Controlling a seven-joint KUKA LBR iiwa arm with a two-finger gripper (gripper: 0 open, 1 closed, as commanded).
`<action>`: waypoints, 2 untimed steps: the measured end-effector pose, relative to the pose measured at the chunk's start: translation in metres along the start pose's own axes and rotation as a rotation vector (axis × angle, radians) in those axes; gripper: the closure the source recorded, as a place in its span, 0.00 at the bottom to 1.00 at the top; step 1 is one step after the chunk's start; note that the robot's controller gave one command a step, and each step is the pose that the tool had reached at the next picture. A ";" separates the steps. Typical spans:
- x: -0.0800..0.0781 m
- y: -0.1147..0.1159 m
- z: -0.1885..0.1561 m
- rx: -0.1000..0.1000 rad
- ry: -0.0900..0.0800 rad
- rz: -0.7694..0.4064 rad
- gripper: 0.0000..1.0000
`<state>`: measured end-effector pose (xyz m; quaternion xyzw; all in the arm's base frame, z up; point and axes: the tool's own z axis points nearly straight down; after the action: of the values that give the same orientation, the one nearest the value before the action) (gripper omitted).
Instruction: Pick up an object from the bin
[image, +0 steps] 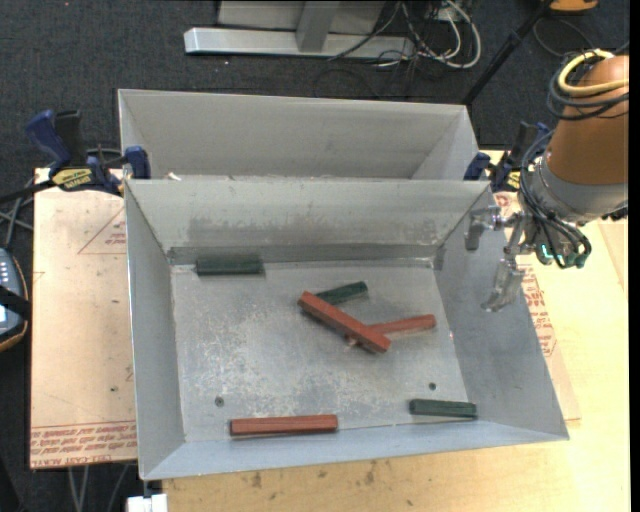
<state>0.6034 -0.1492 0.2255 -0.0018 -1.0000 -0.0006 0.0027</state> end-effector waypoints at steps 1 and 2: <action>-0.002 0.001 -0.005 0.001 -0.007 -0.003 0.00; -0.008 0.009 0.028 0.003 -0.012 -0.098 0.00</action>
Offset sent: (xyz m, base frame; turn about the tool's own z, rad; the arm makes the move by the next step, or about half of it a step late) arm 0.0165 0.0260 -0.1050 -0.3067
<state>0.6111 -0.1406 0.1978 0.0472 -0.9989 0.0006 -0.0036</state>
